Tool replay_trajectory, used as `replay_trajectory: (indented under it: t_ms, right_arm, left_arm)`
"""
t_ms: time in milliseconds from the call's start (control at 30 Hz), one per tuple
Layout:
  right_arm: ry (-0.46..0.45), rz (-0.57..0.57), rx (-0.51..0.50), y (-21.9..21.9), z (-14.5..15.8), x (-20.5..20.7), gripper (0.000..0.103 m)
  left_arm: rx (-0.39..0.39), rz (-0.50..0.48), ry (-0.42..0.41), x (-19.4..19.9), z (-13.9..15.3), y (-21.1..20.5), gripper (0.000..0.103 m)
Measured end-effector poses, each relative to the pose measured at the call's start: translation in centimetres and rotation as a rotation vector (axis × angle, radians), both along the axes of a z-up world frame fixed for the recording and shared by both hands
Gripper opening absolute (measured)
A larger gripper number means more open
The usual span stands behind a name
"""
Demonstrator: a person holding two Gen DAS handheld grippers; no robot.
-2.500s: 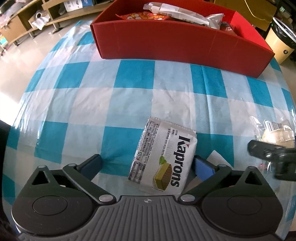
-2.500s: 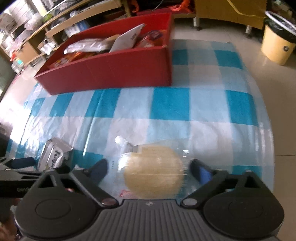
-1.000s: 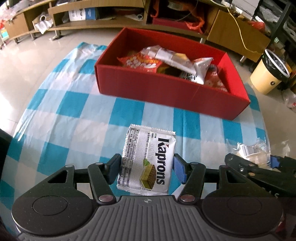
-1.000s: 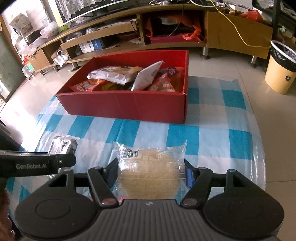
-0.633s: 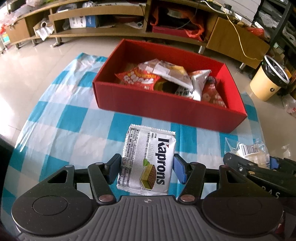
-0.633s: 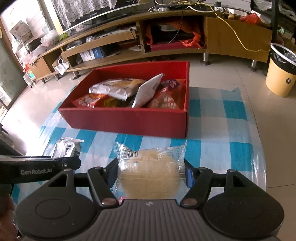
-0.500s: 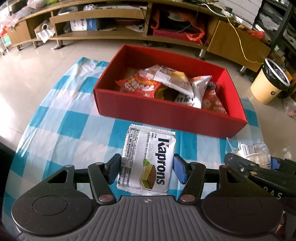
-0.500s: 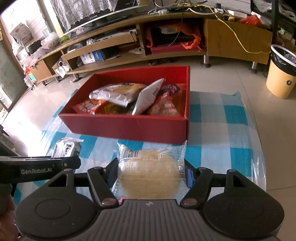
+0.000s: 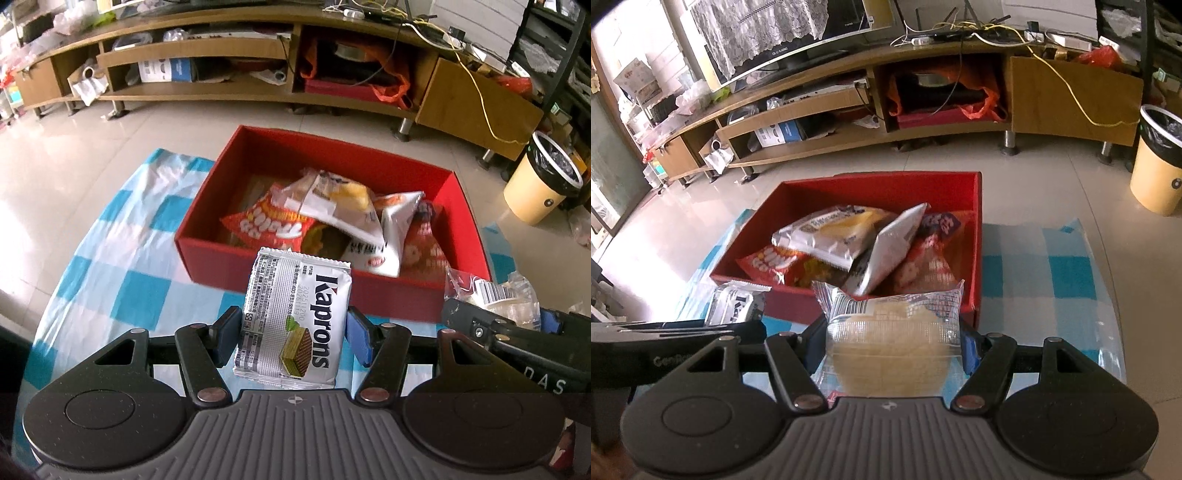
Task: Organize snacks
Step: 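Carry Kaprons pack into red box with left tool while right carries bread in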
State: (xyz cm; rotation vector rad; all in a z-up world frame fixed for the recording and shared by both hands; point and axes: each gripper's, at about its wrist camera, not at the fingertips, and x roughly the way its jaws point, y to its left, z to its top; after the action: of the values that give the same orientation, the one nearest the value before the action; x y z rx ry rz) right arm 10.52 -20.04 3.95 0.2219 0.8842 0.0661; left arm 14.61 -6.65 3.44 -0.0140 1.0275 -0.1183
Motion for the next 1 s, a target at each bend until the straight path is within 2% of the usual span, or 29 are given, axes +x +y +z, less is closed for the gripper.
replay_trajectory:
  t_ms: [500, 1000]
  right_arm:
    - [-0.008, 0.005, -0.003, -0.5, 0.2, 4.5, 0.066]
    - [0.016, 0.000, -0.003, -1.4, -1.4, 8.6, 0.066]
  left_arm:
    - [0.011, 0.002, -0.010, 3.7, 0.0, -1.0, 0.067]
    - [0.027, 0.008, -0.014, 7.0, -1.1, -2.1, 0.066]
